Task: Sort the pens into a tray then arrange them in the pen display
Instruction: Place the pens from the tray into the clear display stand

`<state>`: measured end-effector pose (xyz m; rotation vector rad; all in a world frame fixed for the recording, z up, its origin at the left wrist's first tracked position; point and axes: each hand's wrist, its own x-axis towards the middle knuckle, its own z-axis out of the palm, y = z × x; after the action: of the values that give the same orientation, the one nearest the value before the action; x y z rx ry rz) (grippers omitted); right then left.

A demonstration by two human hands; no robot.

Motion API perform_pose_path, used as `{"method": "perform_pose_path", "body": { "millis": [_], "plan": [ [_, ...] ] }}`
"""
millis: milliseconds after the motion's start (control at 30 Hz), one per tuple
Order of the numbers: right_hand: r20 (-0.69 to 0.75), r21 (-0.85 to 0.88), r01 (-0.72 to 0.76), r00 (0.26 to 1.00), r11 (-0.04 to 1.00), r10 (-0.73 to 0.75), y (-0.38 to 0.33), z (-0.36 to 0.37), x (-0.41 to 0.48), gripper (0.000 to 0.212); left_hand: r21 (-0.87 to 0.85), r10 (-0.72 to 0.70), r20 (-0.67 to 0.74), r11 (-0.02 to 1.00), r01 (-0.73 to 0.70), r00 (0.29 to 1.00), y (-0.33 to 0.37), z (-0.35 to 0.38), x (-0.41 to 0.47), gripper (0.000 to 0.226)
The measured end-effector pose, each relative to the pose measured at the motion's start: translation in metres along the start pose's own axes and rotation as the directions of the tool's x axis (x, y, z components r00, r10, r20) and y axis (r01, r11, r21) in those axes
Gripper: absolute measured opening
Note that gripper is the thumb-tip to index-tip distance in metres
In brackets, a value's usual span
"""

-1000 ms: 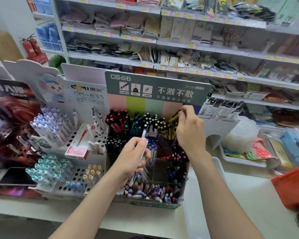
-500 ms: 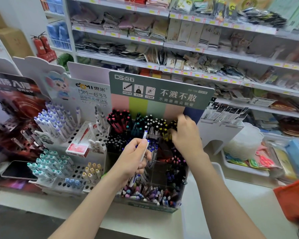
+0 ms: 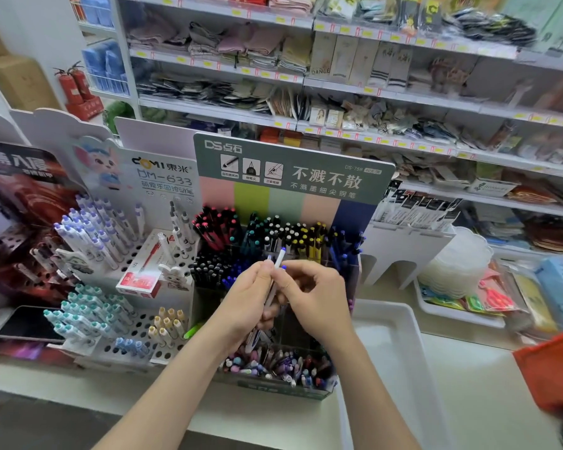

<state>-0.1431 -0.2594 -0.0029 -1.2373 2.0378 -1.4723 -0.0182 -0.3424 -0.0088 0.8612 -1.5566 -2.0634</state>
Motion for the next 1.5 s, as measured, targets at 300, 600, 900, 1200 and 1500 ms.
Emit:
{"method": "perform_pose_path", "body": {
  "millis": [300,600,900,1200,1500],
  "plan": [
    [-0.456,0.286,0.031,0.884,0.958,0.108,0.006,0.01,-0.007,0.016,0.135,0.05,-0.209,0.991,-0.022,0.977,-0.011,-0.014,-0.001,0.034],
    [-0.091,-0.124,0.186,0.976,0.975,-0.197,0.038,0.019,-0.03,0.012,0.132,0.014,-0.389,0.99,0.04,0.921,-0.028,-0.032,-0.008,0.032],
    [0.259,-0.442,0.161,0.965,0.882,-0.047,0.078,0.041,-0.037,0.033,0.058,-0.099,-0.333,0.99,0.125,0.938,-0.028,-0.026,-0.013,0.033],
    [-0.013,0.143,-0.109,0.994,0.984,0.112,0.024,0.034,-0.03,0.012,0.221,-0.056,-0.163,0.971,0.092,0.985,-0.023,-0.026,-0.015,0.031],
    [-0.393,0.134,0.13,0.917,0.982,-0.068,0.032,0.026,-0.037,0.008,0.302,0.022,-0.357,0.949,0.093,0.934,-0.045,-0.035,-0.011,0.029]
  ]
}}
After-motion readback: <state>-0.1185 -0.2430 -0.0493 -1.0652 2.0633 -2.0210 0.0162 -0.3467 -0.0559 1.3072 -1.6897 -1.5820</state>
